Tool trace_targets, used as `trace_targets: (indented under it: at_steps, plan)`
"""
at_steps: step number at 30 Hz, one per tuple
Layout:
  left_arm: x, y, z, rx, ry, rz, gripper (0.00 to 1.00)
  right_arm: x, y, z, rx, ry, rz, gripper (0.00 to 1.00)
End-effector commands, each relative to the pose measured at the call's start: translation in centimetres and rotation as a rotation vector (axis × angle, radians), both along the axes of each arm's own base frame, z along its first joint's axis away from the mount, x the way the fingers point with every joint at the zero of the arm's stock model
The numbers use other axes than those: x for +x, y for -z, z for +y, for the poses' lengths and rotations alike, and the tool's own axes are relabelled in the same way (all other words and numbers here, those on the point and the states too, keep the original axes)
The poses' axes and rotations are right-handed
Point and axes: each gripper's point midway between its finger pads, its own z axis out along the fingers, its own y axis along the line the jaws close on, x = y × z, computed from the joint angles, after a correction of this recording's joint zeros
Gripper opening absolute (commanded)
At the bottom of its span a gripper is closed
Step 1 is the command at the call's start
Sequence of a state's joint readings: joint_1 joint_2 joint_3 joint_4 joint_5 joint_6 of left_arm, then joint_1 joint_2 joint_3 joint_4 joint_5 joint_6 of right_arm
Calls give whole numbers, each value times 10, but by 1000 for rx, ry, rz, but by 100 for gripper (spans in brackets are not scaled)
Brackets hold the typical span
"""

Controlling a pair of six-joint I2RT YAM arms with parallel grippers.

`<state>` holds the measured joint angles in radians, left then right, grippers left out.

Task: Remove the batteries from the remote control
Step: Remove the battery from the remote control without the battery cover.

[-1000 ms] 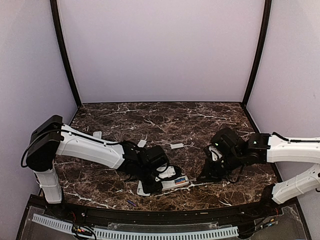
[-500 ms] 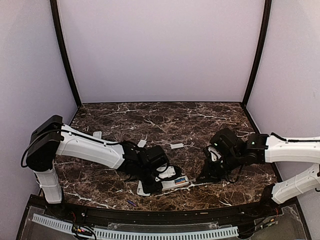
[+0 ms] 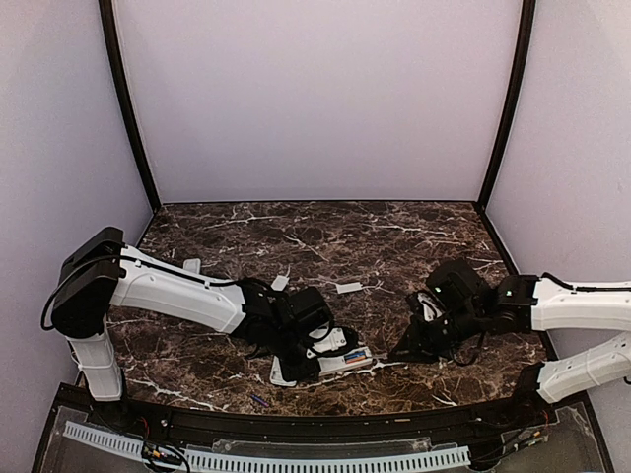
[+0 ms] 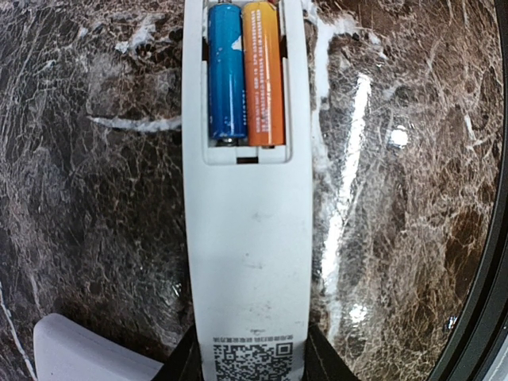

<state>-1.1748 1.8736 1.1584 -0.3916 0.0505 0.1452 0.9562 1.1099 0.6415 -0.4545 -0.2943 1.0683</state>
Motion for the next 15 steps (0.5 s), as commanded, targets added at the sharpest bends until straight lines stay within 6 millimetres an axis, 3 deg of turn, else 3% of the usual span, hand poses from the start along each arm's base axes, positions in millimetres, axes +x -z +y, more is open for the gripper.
trace_targets:
  at_steps: [1,8,15]
  plan:
    - [-2,18,-1,29,21,-1,17,-13,-59,48,330,-154,-24,0]
    - [-2,17,-1,30,21,-3,17,-15,-68,54,377,-172,-22,0]
    - [-2,17,-2,29,22,-2,17,-16,-92,55,440,-172,-54,0]
